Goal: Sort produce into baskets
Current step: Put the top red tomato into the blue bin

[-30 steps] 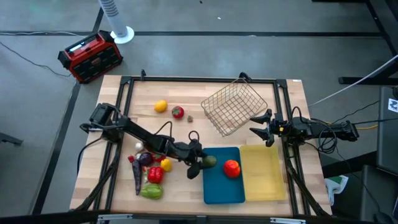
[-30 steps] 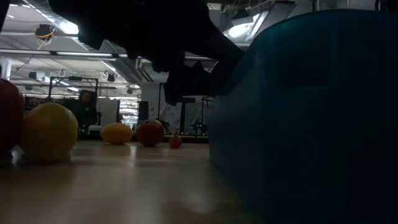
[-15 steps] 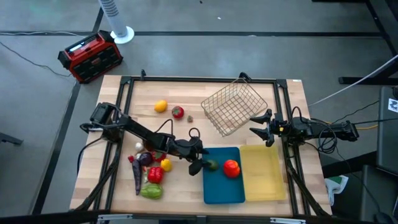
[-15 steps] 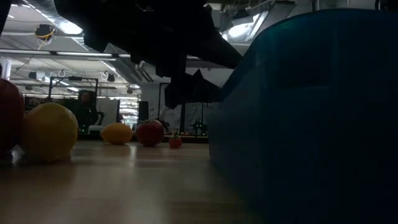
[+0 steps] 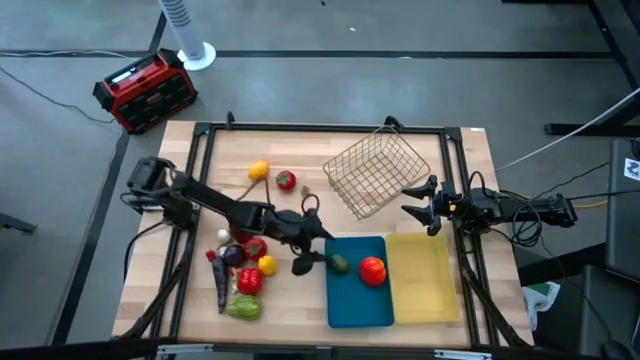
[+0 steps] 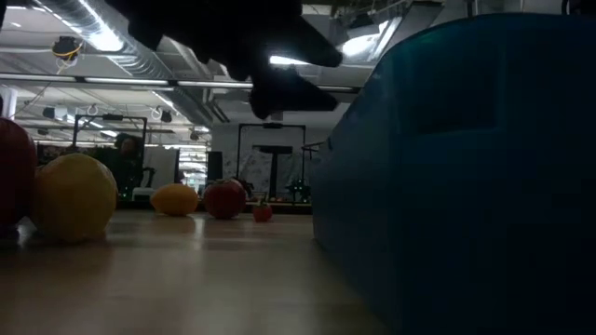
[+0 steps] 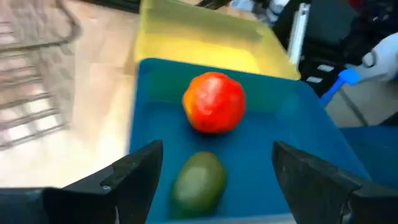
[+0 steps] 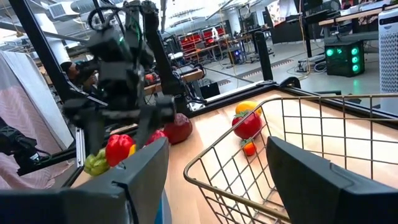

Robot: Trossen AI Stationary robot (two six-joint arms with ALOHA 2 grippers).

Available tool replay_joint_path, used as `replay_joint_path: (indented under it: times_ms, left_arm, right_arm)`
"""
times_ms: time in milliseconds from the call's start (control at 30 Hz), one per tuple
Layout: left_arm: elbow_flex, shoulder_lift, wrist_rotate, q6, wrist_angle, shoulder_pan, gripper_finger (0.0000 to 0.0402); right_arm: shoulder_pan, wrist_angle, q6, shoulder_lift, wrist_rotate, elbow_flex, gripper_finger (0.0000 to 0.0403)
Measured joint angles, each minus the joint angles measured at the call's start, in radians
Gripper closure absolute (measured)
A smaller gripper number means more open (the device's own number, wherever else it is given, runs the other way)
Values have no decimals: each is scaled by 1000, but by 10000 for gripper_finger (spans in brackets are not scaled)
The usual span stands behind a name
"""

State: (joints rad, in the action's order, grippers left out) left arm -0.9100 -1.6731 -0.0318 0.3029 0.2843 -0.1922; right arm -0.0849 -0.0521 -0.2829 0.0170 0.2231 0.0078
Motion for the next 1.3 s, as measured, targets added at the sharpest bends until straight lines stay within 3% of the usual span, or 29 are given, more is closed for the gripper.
replay_joint_path:
  times_ms: [333,633,933,1300]
  left_arm:
    - [0,164,-222,1,-414,196,105]
    - [0,178,-242,14,-612,391,105]
    - [0,178,-242,15,-636,479,105]
    - [0,177,-240,-19,-640,487,105]
  right_arm:
    - [0,0,0,0,1,0,134]
    - [0,0,0,0,1,0,134]
    - [0,0,0,0,1,0,134]
    - [0,0,0,0,1,0,134]
